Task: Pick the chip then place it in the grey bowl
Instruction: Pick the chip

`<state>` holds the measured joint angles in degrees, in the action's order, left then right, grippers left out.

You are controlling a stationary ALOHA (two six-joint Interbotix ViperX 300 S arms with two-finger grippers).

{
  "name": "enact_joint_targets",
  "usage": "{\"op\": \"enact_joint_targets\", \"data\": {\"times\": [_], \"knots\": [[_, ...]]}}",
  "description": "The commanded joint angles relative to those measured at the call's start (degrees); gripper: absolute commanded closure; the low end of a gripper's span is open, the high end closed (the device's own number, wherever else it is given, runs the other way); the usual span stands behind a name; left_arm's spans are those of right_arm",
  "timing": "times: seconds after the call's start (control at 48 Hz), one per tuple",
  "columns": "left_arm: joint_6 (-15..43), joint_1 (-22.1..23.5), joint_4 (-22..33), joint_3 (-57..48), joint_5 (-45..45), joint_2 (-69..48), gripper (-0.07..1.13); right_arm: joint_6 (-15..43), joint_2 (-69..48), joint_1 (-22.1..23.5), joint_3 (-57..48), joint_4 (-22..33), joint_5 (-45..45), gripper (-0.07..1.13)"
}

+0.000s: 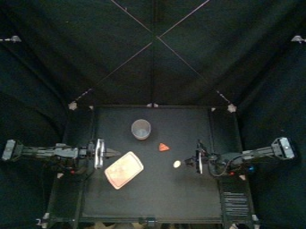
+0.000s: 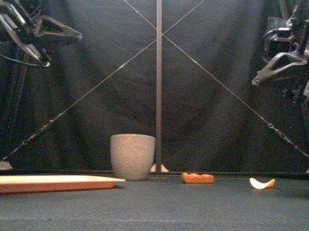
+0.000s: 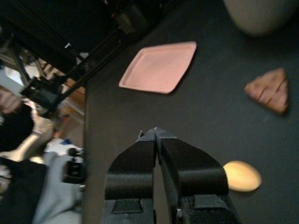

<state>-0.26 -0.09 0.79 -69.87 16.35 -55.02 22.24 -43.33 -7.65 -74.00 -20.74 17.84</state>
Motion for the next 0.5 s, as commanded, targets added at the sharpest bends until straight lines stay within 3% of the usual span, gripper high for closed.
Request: {"op": "enact_joint_targets", "data": {"times": [0.021, 0.271, 0.5], "knots": [[0.00, 0.00, 0.09, 0.26, 0.26, 0.35, 1.03, 5.54, 1.85, -5.01, 1.32, -2.90, -0.18, 0.96], [0.00, -0.79, 1.05, -0.09, -0.35, 0.35, 1.03, 21.88, 6.94, -17.58, 4.83, -11.95, -2.29, 0.96], [-0.18, -1.41, 1.23, -1.14, -1.23, 0.35, 1.03, 24.70, 12.22, -19.42, 7.65, -17.23, -7.12, 0.95]]}}
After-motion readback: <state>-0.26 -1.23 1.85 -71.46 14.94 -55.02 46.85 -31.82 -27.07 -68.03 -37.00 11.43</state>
